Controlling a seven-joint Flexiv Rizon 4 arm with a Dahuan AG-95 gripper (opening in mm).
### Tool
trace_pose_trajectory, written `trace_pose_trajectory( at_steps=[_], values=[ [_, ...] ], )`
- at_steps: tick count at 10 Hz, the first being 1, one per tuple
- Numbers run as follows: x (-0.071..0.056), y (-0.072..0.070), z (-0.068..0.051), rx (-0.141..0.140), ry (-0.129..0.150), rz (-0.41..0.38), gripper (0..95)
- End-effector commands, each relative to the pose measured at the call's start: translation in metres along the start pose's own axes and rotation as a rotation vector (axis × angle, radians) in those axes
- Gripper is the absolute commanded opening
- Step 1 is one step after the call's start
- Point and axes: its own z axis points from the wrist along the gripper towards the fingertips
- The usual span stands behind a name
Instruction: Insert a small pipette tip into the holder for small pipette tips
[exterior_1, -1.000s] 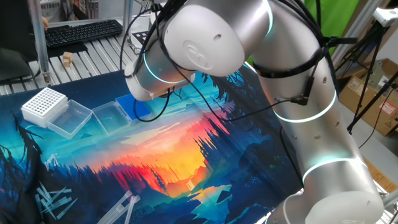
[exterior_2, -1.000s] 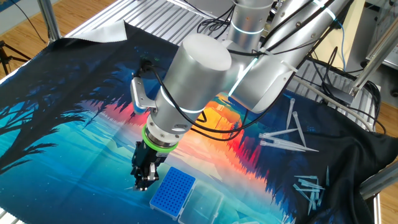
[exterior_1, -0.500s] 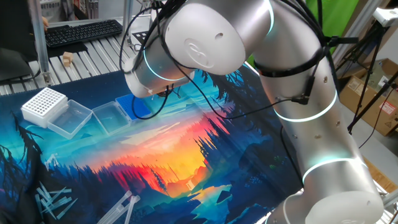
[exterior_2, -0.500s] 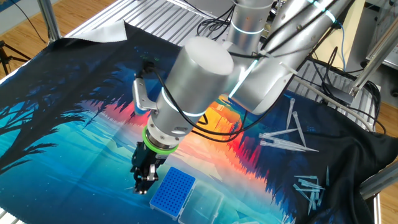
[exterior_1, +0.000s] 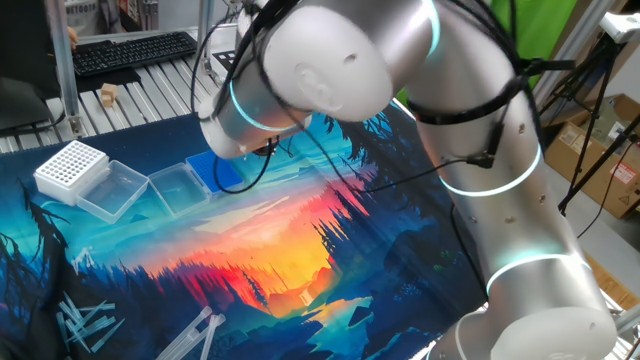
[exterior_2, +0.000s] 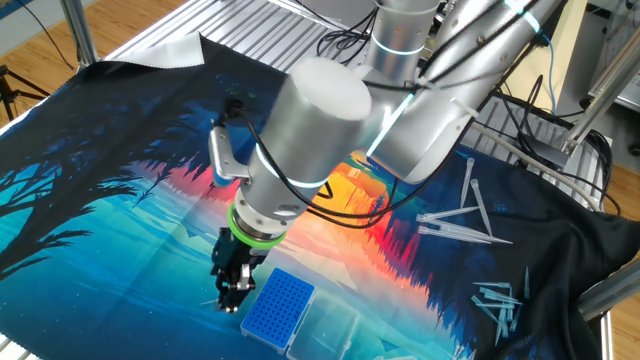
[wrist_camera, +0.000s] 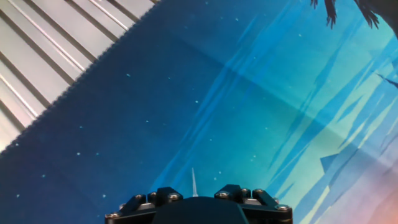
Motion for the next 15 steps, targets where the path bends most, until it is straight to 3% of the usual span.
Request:
trace_pose_trajectory(
  at_steps=[1,15],
  values=[
    [0.001,0.001,-0.001,-0.003,0.013,-0.008,38.0],
    [0.006,-0.001,0.012,-0.007,0.011,-0.014,38.0]
  ],
)
